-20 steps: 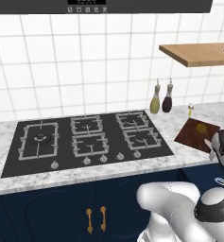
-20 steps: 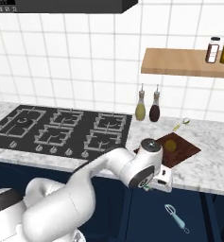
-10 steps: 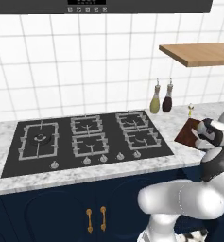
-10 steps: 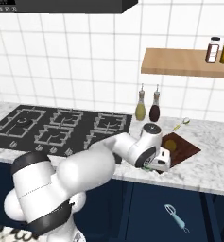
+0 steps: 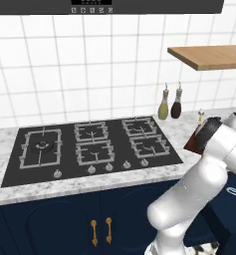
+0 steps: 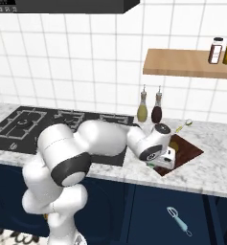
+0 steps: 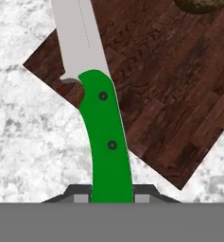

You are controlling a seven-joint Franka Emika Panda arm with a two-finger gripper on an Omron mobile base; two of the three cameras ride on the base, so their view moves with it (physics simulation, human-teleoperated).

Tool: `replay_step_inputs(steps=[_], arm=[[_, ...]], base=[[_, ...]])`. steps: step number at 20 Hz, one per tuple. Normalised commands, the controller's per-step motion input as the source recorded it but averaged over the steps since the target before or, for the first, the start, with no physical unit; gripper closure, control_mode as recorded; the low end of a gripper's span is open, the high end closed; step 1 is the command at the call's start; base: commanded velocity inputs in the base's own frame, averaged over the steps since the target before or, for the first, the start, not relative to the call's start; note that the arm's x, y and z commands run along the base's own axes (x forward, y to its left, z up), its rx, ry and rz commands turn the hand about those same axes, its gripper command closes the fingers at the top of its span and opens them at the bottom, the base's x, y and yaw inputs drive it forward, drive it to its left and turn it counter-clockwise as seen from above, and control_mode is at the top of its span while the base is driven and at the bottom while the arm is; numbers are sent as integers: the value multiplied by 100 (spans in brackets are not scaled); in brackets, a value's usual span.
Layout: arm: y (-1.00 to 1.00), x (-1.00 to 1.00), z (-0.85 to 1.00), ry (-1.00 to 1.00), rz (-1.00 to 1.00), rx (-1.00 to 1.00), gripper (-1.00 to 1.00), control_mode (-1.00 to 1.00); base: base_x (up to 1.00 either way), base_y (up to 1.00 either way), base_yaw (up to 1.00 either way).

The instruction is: Place the appropriate cutting tool for cutting the avocado skin on the cutting board.

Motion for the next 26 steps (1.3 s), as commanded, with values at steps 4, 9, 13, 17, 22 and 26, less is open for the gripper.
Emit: replay_step_inputs(steps=[4,9,13,17,22,26], arm=[[-41,46,-41,0,1,2,100,-100],[-44,32,-12,0,0,0,100,-100],[-37,23,0,0,0,0,100,-100],[-30,24,1,0,0,1,100,-100],[-1,10,5,0,0,0,100,-100],[1,6,-5,0,0,0,100,-100]], base=[[0,0,0],[0,0,0],[0,0,0],[0,0,0],[0,0,0],[0,0,0]])
